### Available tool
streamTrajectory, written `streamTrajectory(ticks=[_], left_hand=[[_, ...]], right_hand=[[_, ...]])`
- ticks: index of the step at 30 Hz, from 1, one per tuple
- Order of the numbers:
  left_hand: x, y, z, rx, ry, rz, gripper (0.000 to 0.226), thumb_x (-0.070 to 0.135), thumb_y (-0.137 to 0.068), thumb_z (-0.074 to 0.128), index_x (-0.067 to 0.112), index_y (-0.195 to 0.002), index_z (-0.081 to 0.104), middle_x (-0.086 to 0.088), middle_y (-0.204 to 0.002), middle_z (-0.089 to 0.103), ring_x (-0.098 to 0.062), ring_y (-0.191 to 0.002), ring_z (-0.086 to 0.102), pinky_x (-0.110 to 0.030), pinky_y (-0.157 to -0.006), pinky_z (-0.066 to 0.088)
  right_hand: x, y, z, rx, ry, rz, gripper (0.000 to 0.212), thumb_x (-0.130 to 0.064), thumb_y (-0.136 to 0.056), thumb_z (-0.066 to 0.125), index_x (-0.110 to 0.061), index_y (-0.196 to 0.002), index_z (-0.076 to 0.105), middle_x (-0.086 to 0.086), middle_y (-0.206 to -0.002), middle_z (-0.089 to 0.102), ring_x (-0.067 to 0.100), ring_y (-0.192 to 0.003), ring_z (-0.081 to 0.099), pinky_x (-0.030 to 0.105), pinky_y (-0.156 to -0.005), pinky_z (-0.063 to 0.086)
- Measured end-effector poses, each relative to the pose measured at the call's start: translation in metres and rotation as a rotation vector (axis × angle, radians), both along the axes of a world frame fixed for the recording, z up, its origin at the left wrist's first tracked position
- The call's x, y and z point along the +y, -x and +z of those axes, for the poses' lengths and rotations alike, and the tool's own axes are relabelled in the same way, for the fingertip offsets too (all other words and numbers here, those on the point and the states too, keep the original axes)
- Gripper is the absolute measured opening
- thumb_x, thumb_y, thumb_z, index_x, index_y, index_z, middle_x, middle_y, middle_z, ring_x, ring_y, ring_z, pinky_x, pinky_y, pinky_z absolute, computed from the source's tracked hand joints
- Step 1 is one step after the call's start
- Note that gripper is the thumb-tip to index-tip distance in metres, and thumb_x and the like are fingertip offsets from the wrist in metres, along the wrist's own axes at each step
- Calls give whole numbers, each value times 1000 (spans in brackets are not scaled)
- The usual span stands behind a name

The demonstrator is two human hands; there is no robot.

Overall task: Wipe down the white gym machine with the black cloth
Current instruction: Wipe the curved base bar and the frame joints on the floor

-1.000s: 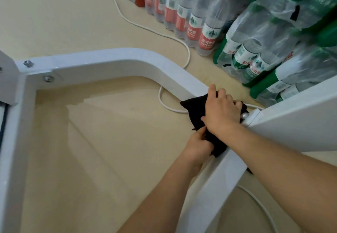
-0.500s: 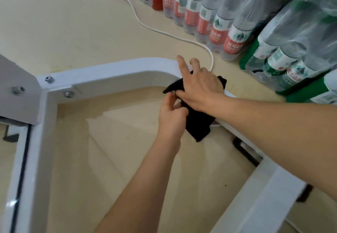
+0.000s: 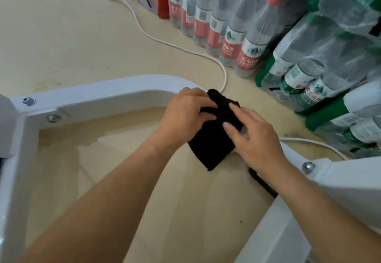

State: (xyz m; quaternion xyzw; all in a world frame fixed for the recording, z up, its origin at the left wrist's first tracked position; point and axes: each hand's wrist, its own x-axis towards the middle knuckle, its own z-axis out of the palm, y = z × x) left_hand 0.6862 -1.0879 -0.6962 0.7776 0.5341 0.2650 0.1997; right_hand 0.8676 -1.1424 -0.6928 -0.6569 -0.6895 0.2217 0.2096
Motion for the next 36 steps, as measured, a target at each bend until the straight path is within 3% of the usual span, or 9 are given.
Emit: streamTrajectory(ticks=[3,6,10,12,19,25,28,32,36], left_hand=[[21,22,11,-72,38,201,21,16,-80,73,19,-101,77,-5,-100,68,-24,-96,62,-27,-87,44],[38,45,12,107,0,502,29,19,-86,63,21,-115,70,-9,-113,59,-30,-109,52,-31,-89,38],[31,20,-4,394,-363,61,33,32,-93,49,21,-118,68,-7,-127,60,-29,-120,54,-45,-102,36],[28,23,-18,484,-239,-41,45,43,-100,33,25,-134,57,-2,-138,55,-22,-132,47,-47,-111,29],[10,179,-18,585,-37,421,53,42,-102,24,19,-147,40,-7,-140,52,-28,-133,43,-47,-111,31],[-49,233,-9,729,196,553,62,7,-100,31,8,-156,5,-10,-164,7,-23,-151,8,-40,-118,26],[-77,224,-2,739,130,628,64,-7,-90,48,2,-151,28,-17,-154,36,-28,-140,39,-40,-99,47],[-128,220,-5,752,40,616,42,-9,-68,72,-1,-108,65,-14,-95,68,-31,-84,67,-37,-63,53],[-170,200,-9,573,123,856,53,16,-79,73,0,-127,58,-18,-131,59,-34,-120,56,-43,-98,46]], right_hand=[[1,-2,1,219,-113,-98,23,-5,-94,59,-11,-110,74,2,-126,66,8,-117,58,22,-103,44],[18,15,6,66,-19,-105,23,-18,-94,56,-13,-116,64,2,-124,61,22,-113,59,37,-94,47],[48,51,1,-356,142,-95,45,-47,-101,34,-11,-121,52,12,-118,62,34,-105,58,40,-79,41],[49,57,-6,-448,31,-121,44,-46,-102,30,-10,-111,54,12,-107,64,34,-97,60,41,-76,41],[49,55,-13,-493,-37,-126,43,-43,-101,27,-8,-105,52,15,-100,63,37,-90,60,45,-76,46],[46,58,-11,-479,-42,-124,44,-40,-102,29,-2,-103,52,22,-100,62,41,-91,58,47,-77,43],[43,60,-4,-452,-41,-124,47,-40,-101,29,0,-105,52,26,-104,60,43,-95,57,48,-80,42],[37,65,1,-380,-82,-160,54,-42,-99,27,5,-102,52,34,-103,58,49,-93,57,52,-81,43],[41,55,-23,-401,-206,-140,58,-51,-94,22,-2,-107,50,35,-104,51,51,-91,53,61,-82,46]])
